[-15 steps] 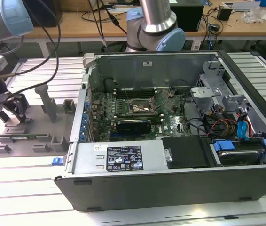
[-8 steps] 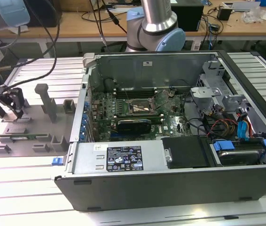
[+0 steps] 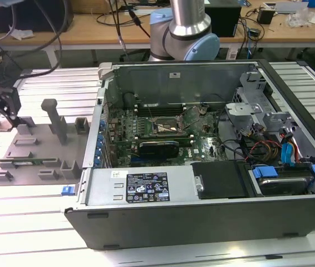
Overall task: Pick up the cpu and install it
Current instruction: 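Pick up the cpu and move it towards the insertion slot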
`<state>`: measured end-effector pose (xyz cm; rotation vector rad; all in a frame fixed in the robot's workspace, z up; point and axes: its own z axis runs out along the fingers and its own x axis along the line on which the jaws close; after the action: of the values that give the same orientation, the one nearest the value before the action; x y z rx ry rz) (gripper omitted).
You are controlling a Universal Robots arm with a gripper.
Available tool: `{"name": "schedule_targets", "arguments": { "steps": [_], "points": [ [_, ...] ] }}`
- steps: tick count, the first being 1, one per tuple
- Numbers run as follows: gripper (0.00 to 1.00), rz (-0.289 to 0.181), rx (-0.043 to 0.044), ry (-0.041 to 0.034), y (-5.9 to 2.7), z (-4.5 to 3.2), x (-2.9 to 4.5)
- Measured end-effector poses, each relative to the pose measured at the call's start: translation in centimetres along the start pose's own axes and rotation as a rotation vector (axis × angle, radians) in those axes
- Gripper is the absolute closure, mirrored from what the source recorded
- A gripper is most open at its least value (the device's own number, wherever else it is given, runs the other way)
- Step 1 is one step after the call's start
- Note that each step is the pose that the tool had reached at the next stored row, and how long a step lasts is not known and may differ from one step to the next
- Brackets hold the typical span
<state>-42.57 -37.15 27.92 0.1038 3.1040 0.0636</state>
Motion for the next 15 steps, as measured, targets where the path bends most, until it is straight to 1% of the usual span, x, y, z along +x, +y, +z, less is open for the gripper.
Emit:
{"name": "schedule_targets", "arguments": {
  "steps": [2,3,4,5,7,9,10,13,14,15],
  "points": [
    [0.45,0.0,0.0,0.0,0.03,-0.68,-0.02],
    [0.45,0.0,0.0,0.0001,0.05,-1.18,-0.04],
    [0.45,0.0,0.0,0.0,0.06,-1.52,-0.06],
    [0.45,0.0,0.0,0.0,0.09,-2.07,-0.08],
    [0.45,0.0,0.0,0.0,0.11,-2.71,-0.11],
    [0.45,0.0,0.0001,0.0001,0.16,-3.81,-0.14],
    [0.45,0.0,0.0,0.0,0.18,-4.2,-0.16],
    [0.45,0.0,0.0,0.0,0.21,-4.99,-0.19],
    [0.45,0.0,0.0,0.0001,0.23,-5.5,-0.21],
    [0.45,0.0,0.0,0.0001,0.24,-5.76,-0.22]
  ]
}}
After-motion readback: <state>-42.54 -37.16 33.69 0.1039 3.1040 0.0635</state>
